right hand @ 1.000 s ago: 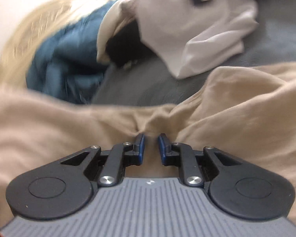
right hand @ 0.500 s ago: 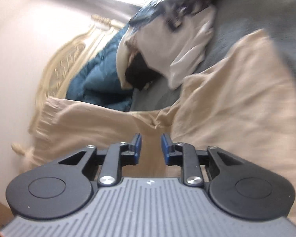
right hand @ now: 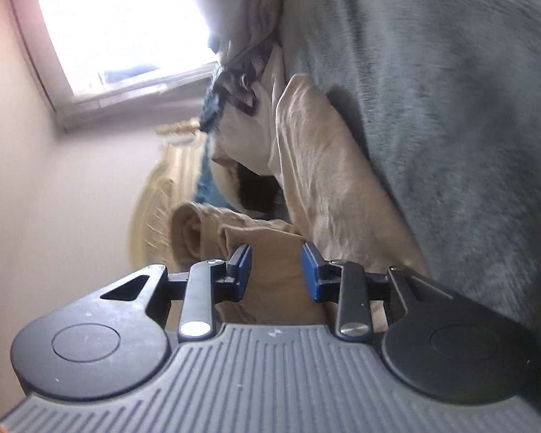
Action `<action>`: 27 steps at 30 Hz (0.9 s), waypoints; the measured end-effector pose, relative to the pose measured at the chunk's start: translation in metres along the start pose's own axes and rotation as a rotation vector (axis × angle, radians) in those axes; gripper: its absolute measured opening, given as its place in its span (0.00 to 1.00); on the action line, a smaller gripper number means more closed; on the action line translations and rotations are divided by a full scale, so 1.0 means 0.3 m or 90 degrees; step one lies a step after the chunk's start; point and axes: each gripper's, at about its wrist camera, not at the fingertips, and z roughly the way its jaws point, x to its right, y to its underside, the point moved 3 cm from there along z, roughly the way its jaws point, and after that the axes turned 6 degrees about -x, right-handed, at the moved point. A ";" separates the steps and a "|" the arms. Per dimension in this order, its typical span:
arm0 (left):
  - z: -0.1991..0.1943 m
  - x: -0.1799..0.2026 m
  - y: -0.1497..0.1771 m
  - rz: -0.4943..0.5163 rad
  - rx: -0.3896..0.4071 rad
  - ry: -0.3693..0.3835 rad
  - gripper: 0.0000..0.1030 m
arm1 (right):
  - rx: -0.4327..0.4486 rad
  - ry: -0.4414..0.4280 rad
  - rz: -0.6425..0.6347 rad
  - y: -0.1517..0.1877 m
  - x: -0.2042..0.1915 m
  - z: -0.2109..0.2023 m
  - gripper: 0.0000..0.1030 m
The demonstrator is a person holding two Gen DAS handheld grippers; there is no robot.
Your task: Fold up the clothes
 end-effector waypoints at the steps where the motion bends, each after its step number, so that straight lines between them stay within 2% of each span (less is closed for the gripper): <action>1: -0.013 -0.005 -0.006 0.004 -0.004 -0.001 0.31 | 0.006 -0.023 0.019 -0.003 0.018 -0.011 0.31; 2: -0.013 0.002 -0.005 0.011 -0.009 -0.001 0.32 | 0.011 -0.044 0.032 -0.004 0.028 -0.017 0.32; 3: -0.012 -0.011 -0.010 0.018 -0.012 -0.005 0.32 | 0.015 -0.064 0.045 -0.006 0.037 -0.023 0.41; 4: -0.011 -0.024 -0.016 0.026 -0.015 -0.009 0.33 | 0.012 -0.060 0.036 -0.006 0.028 -0.018 0.46; 6: -0.015 -0.008 -0.009 0.039 -0.012 -0.018 0.34 | 0.005 -0.049 0.018 -0.006 0.008 -0.008 0.49; 10: -0.017 0.000 -0.004 0.038 0.000 -0.028 0.36 | -0.010 0.004 -0.039 -0.006 -0.047 0.030 0.56; 14: -0.024 0.017 -0.007 0.063 0.014 -0.050 0.33 | -0.028 0.067 -0.114 -0.005 -0.104 0.079 0.57; 16: -0.027 0.025 -0.022 0.073 0.026 -0.063 0.30 | -0.034 0.139 -0.211 0.009 -0.150 0.110 0.52; 17: -0.029 0.026 -0.037 0.074 0.036 -0.068 0.30 | -0.037 0.175 -0.259 0.016 -0.173 0.126 0.45; 18: -0.032 0.028 -0.052 0.075 0.046 -0.072 0.30 | -0.038 0.204 -0.304 0.025 -0.193 0.135 0.33; 21: -0.040 0.020 -0.119 0.078 0.081 -0.060 0.29 | -0.048 0.182 -0.340 0.009 -0.270 0.161 0.25; 24: -0.024 0.042 -0.157 0.099 0.090 -0.044 0.30 | -0.037 0.154 -0.373 -0.019 -0.348 0.149 0.22; 27: 0.025 0.056 -0.133 0.115 0.055 -0.024 0.29 | -0.016 0.154 -0.376 -0.048 -0.341 0.086 0.20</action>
